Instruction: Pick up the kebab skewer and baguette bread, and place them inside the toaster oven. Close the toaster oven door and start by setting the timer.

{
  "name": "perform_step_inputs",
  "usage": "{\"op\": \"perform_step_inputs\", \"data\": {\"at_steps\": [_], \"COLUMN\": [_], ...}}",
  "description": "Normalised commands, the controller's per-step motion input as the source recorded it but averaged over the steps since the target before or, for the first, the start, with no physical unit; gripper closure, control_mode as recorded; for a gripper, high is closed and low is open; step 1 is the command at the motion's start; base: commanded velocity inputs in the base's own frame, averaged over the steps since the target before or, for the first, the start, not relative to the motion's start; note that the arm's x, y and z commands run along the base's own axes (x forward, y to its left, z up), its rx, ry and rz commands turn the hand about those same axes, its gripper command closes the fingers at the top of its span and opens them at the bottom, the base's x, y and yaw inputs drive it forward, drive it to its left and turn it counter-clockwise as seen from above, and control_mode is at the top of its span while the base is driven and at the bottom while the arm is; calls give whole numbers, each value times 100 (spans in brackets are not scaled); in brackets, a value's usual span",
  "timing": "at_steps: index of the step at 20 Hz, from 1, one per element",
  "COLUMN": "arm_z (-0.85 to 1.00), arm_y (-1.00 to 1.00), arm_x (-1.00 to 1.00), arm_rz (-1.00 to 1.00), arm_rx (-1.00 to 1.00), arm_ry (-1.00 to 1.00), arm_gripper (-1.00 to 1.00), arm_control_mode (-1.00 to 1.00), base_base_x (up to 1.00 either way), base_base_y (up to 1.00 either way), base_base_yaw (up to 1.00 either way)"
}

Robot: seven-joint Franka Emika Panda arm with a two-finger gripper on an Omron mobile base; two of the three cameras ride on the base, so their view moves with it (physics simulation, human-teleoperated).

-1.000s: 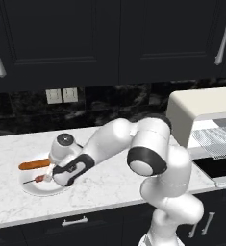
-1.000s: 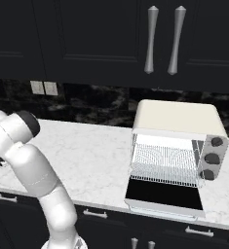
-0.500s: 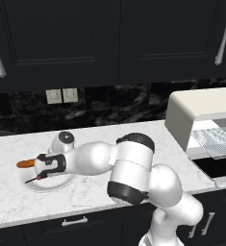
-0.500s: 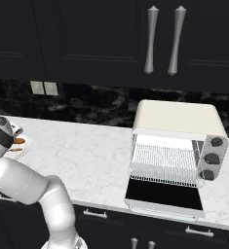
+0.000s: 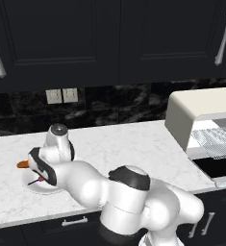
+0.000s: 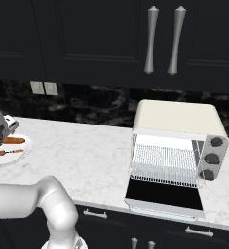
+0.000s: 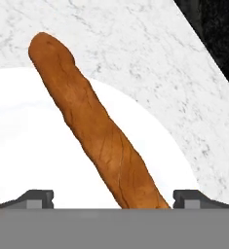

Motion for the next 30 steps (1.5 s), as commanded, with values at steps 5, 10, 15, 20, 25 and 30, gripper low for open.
{"op": "perform_step_inputs", "data": {"at_steps": [5, 10, 15, 20, 25, 30], "arm_z": [7, 0, -14, -31, -29, -26], "arm_y": [23, 20, 4, 10, 8, 1], "arm_x": [6, 30, 13, 5, 1, 0], "arm_rz": [0, 0, 0, 0, 0, 0], "arm_rx": [-16, -10, -3, -1, 0, 0], "arm_ry": [2, 15, 16, 8, 7, 6], "arm_gripper": [-100, -100, -100, -100, -100, -100], "arm_control_mode": [-100, -100, -100, -100, -100, -100], "base_base_x": [0, 0, 0, 0, 0, 0], "base_base_y": [0, 0, 0, 0, 0, 0], "base_base_yaw": [0, 0, 0, 0, 0, 0]}}
